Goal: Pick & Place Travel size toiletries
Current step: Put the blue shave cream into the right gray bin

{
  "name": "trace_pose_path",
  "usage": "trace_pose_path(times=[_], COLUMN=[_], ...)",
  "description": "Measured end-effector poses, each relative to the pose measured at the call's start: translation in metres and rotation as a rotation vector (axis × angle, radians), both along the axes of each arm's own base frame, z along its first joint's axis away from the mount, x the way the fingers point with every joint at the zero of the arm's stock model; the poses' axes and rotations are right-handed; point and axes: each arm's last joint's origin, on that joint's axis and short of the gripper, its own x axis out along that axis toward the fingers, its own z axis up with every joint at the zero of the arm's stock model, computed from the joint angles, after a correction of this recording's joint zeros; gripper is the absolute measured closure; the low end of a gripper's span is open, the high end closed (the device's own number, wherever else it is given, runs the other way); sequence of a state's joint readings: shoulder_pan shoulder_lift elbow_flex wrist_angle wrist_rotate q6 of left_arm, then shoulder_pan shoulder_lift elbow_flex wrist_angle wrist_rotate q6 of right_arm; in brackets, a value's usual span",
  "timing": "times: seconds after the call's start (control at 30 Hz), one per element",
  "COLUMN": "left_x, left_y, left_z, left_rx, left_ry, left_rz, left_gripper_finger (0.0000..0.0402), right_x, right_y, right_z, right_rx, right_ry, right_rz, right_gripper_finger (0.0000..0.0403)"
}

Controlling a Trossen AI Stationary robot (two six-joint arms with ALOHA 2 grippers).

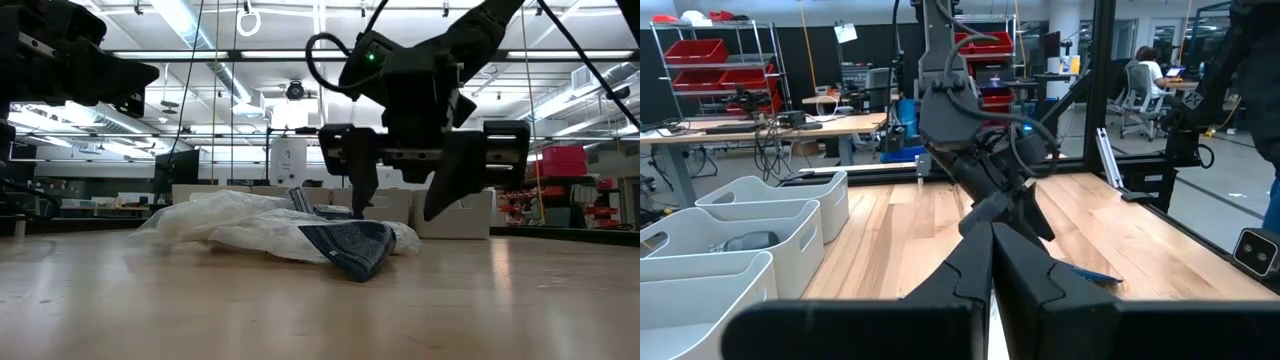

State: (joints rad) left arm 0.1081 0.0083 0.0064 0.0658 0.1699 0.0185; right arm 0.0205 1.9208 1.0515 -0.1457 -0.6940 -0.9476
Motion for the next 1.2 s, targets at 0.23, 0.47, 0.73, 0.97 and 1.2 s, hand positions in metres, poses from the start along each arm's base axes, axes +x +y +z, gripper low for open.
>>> trace_pose_path(times=[0.23,0.47,0.73,0.97,1.2], left_x=[0.000,0.000,0.000,0.000,0.000], left_y=[0.000,0.000,0.000,0.000,0.000], left_z=[0.000,0.000,0.000,0.000,0.000], left_rx=[0.000,0.000,0.000,0.000,0.000], left_ry=[0.000,0.000,0.000,0.000,0.001], left_rz=[0.000,0.000,0.000,0.000,0.000], left_gripper_finger=[0.0386,0.0385,0.0386,0.0386,0.0385], right_x=[0.000,0.002,0.002,0.003,0.003], right_y=[0.000,-0.001,-0.001,-0.001,-0.001], right_z=[-0.008,-0.008,-0.011,-0.018,-0.018], right_rx=[0.002,-0.006,-0.023,-0.023,-0.023], right_ry=[0.026,0.001,-0.015,-0.006,-0.001], right_rz=[-0.007,0.004,0.018,0.018,0.018], right_gripper_finger=[0.0153,0.0165,0.0163,0.0155,0.0177])
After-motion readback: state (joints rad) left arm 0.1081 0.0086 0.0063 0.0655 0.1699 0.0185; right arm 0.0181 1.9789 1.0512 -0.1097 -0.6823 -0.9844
